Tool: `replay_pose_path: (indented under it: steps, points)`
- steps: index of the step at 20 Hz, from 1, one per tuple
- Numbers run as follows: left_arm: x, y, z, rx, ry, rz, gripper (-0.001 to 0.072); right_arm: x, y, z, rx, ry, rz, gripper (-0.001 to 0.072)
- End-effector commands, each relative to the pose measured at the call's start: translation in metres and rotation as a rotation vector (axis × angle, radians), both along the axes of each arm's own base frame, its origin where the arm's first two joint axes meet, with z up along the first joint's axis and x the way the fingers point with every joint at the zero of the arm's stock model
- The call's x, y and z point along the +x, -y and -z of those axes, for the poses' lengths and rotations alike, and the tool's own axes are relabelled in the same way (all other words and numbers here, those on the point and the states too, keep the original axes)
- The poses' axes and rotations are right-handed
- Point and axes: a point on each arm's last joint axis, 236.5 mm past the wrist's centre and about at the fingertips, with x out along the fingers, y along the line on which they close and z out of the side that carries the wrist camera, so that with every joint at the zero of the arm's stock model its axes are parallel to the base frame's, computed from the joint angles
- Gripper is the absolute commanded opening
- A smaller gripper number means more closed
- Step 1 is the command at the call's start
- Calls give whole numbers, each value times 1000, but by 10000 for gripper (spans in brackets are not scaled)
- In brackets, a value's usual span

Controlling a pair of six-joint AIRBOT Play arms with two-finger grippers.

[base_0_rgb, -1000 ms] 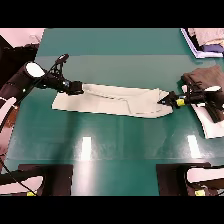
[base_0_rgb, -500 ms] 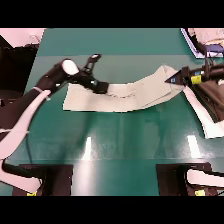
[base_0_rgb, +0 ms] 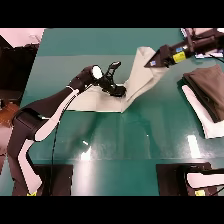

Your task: Fold the shirts.

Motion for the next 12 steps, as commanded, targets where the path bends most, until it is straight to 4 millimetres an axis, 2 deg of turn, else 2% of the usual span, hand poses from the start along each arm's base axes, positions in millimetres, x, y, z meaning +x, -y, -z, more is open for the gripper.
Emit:
replay_pose_path:
  steps: [1,4,6,8,10,12]
  points:
    - [2,0,9,14,-3,6,27,0,-33,-12,0,15,-63,11]
    - [7,-10,6,16,-9,-8,27,3,-50,-11,2,15,-94,11]
    - [17,-35,-2,36,-23,-20,27,4,-59,0,7,-6,-91,11]
    - [39,-75,-24,80,38,-63,26,5,-66,14,8,-29,-87,11]
    - [62,-125,-60,134,128,-124,27,6,-78,22,12,-31,-101,11]
    - [74,-177,-98,170,201,-172,27,7,-95,28,16,-26,-124,11]
